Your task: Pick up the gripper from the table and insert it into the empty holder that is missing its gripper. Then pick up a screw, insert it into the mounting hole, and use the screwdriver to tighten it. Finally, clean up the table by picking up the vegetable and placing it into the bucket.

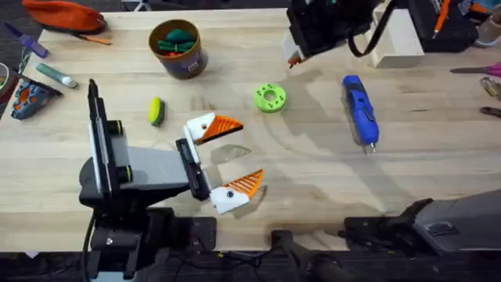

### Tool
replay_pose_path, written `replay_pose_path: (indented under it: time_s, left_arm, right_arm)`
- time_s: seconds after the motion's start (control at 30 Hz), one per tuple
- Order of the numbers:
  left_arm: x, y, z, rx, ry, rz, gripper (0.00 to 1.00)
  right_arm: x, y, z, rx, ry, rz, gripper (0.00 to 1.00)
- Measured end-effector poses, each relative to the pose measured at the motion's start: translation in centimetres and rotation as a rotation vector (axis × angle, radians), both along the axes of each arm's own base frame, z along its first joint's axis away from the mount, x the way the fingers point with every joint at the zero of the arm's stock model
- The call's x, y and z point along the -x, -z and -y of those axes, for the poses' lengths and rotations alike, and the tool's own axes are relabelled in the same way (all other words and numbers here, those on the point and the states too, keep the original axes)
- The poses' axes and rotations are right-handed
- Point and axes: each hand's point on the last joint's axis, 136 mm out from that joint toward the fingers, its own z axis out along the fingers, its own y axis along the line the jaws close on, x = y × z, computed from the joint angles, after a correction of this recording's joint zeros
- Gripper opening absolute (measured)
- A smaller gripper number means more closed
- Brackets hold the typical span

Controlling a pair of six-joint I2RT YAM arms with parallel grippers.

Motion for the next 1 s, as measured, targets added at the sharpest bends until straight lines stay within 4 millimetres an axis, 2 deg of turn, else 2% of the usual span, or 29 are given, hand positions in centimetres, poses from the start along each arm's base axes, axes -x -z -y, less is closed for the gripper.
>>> replay_pose_path:
  time_s: [0.17, 0.3, 0.5, 0.7, 0.83, 1.0]
  left_arm:
    - [0.0, 0.0, 0.0, 0.0, 0.0, 0.0, 0.988]
    - [0.0, 0.0, 0.0, 0.0, 0.0, 0.0, 0.987]
    - [0.0, 0.0, 0.0, 0.0, 0.0, 0.0, 0.987]
    - [0.0, 0.0, 0.0, 0.0, 0.0, 0.0, 0.987]
    - [0.0, 0.0, 0.0, 0.0, 0.0, 0.0, 0.987]
    - [0.0, 0.0, 0.0, 0.0, 0.0, 0.0, 0.986]
  right_arm:
    - [1.0, -0.1, 0.5, 0.02, -0.005, -0.033, 0.005]
    - [1.5, -1.7, -0.3, 0.012, -0.039, -0.009, 0.005]
    - [3.2, -3.8, -2.9, 0.019, -0.162, 0.059, 0.005]
    - [5.9, -4.9, -6.8, 0.033, -0.355, 0.141, 0.005]
    - [7.8, -5.0, -8.9, 0.043, -0.472, 0.169, 0.005]
    - [8.5, -4.0, -10.6, 0.075, -0.572, 0.173, 0.005]
